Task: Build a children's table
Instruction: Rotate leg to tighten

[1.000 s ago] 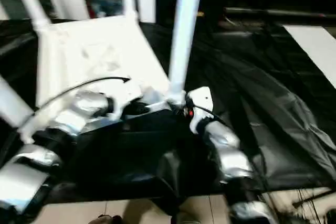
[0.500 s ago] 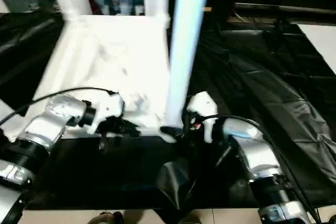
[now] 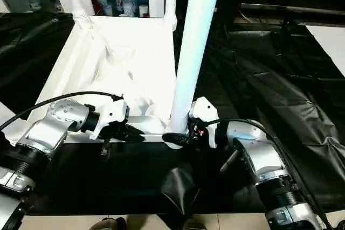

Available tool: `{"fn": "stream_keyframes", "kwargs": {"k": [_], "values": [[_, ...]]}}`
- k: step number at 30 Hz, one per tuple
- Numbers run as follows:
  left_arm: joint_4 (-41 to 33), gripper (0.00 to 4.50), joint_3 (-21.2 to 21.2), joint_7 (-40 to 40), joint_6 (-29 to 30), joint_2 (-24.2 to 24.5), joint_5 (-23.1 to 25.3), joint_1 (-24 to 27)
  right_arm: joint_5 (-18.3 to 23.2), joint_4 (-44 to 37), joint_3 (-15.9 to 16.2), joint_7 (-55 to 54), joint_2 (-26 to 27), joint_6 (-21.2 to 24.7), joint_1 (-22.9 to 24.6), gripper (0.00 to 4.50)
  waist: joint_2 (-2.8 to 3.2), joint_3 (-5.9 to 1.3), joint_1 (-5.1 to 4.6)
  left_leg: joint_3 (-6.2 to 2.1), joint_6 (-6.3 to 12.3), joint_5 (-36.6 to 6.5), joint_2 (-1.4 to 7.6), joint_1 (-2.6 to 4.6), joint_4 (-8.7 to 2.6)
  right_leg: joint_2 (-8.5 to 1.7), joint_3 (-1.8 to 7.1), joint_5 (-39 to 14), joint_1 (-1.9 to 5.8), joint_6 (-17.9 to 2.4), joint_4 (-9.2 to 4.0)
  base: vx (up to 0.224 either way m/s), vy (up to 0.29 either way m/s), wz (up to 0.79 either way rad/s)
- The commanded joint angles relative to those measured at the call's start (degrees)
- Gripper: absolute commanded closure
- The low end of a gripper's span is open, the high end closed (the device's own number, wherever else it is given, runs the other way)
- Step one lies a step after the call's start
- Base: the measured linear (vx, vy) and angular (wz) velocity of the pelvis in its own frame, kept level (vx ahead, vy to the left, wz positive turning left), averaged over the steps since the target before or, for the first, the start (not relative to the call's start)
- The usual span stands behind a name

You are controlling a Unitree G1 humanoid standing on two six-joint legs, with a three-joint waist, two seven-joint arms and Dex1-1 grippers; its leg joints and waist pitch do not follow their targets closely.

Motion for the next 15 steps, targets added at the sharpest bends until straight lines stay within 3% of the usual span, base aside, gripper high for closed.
{"fn": "stream_keyframes", "kwargs": {"k": [1,6,8,10,12,14,15], "values": [[0.1,4.50,-0.2,-0.1,0.2,-0.8,-1.4,1.1,-0.1,0.9,0.4,0.8,-0.7,-0.2,0.0,1.82,-0.67,-3.63,-0.25,-0.67,6.52,-6.6,2.72,0.85,-2.91,-3.72,1.93,-6.8,3.09,-15.0,-2.57,0.000,0.000,0.00],[1.2,4.50,-0.1,1.7,0.5,-1.1,-0.5,1.0,-0.8,2.7,-0.4,-1.0,0.5,-0.9,0.5,1.85,-0.61,-3.63,-0.28,-0.66,6.11,-7.0,2.70,0.91,-2.91,-3.71,1.97,-7.3,3.08,-15.0,-2.63,0.000,0.000,0.00],[4.4,4.50,0.1,7.3,0.4,-2.1,2.0,-0.3,-1.4,5.3,-2.3,-7.4,3.3,-1.3,0.5,1.85,-0.61,-3.36,-0.45,-0.64,5.69,-8.2,2.66,0.94,-3.05,-3.71,1.97,-9.6,2.79,-14.7,-3.03,0.000,0.000,0.00],[7.4,4.50,0.8,12.6,2.3,-3.5,3.4,-1.5,-1.8,8.1,-4.8,-15.9,7.0,-1.2,0.3,1.85,-0.62,-3.10,-0.76,-0.96,2.55,-12.1,2.49,1.13,-3.42,-3.89,1.98,-18.8,2.62,-12.3,-3.95,0.000,0.000,0.00],[8.6,4.50,1.6,15.3,3.0,-4.8,3.2,-2.1,-1.9,9.2,-6.0,-20.9,9.3,0.0,0.4,1.85,-0.64,-3.19,-0.97,-1.18,1.63,-12.7,2.45,0.95,-3.57,-3.92,1.89,-20.5,2.87,-11.4,-3.98,0.000,0.000,0.00],[10.9,4.50,2.1,20.3,4.6,-7.4,3.9,-3.5,-3.2,10.3,-7.4,-30.2,13.4,1.3,0.5,1.86,-0.43,-3.01,-1.45,-1.11,1.14,-14.4,2.39,1.34,-3.63,-3.77,2.01,-22.3,2.21,-10.6,-4.49,0.000,0.000,0.00],[11.4,4.50,2.1,21.5,4.9,-7.9,4.2,-3.8,-3.5,10.5,-7.6,-32.1,14.3,1.6,0.4,1.86,-0.58,-3.02,-1.67,-1.28,0.76,-15.3,2.30,1.26,-3.71,-3.76,1.98,-23.9,2.30,-10.0,-4.53,0.000,0.000,0.00]]}}
